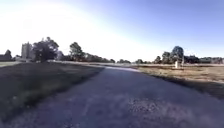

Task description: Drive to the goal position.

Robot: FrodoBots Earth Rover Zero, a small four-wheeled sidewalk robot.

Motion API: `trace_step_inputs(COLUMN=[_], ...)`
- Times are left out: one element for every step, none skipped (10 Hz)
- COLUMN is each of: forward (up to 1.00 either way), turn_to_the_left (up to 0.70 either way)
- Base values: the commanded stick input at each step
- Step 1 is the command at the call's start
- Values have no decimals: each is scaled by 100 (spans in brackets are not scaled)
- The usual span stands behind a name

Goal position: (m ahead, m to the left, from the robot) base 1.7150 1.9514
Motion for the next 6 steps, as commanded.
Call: trace_step_inputs(forward=[50,50,50,50,50,50], turn_to_the_left=[0,0,0,0,0,0])
